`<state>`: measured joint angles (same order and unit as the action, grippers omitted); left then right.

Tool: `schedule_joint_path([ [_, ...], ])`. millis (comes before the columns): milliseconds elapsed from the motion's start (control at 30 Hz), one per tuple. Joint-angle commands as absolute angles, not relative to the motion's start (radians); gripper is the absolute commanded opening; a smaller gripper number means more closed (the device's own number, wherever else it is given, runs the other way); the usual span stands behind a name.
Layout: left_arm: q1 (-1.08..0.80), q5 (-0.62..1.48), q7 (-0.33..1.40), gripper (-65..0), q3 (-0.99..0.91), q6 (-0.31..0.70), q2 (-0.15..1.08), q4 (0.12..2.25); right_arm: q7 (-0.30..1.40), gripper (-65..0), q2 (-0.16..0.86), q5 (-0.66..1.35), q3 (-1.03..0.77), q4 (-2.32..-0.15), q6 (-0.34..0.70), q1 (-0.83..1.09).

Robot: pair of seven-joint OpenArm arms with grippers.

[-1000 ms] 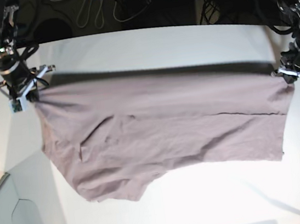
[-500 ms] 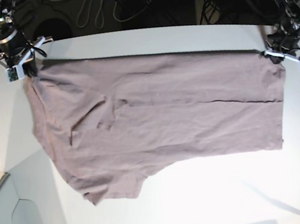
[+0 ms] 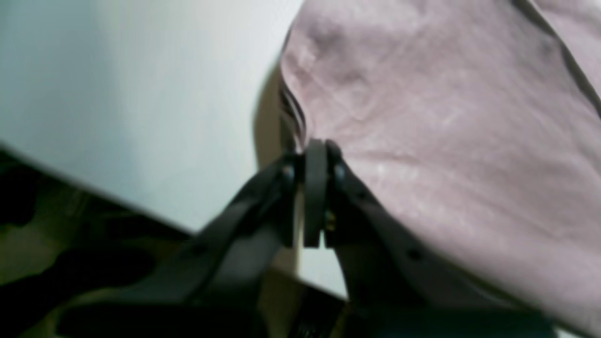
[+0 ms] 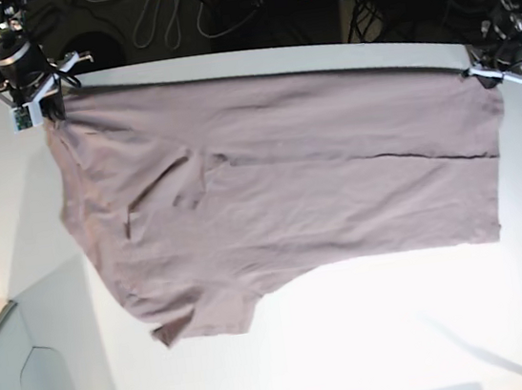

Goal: Layout the t-shirt on the table in an organized manner, then fold the t-shirt properly
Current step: 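Grasp the shirt edge with both grippers and drag it away from the hem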

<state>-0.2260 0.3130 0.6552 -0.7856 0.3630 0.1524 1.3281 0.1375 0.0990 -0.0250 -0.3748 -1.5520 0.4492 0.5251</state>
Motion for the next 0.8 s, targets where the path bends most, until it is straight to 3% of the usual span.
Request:
schedule_joint_path([
  [0,-0.222,0.321,0.638,-65.0,-0.789,0.364,0.166,1.346,0.116,-65.0,0.107,-0.016,-0.381,-1.566,0.453,0.530],
  [200,-0.226,0.321,0.638,-64.9,-0.791,0.366,0.166,1.346,0.120,-65.0,0.107,-0.016,-0.381,-1.566,0.453,0.535],
  [333,-0.226,0.320,0.648,-64.8,-0.794,0.473,0.166,1.346,0.114,-65.0,0.105,-0.015,-0.381,-1.570,0.453,0.559],
  [533,-0.228,0.318,0.648,-56.3,-0.794,0.522,0.166,1.346,0.114,-65.0,0.105,-0.015,-0.381,-1.566,0.453,0.573],
  [767,-0.249,0.320,0.644,-55.4,-0.796,0.526,0.171,1.346,0.114,-65.0,0.065,-0.015,-0.424,-1.569,0.453,0.584],
])
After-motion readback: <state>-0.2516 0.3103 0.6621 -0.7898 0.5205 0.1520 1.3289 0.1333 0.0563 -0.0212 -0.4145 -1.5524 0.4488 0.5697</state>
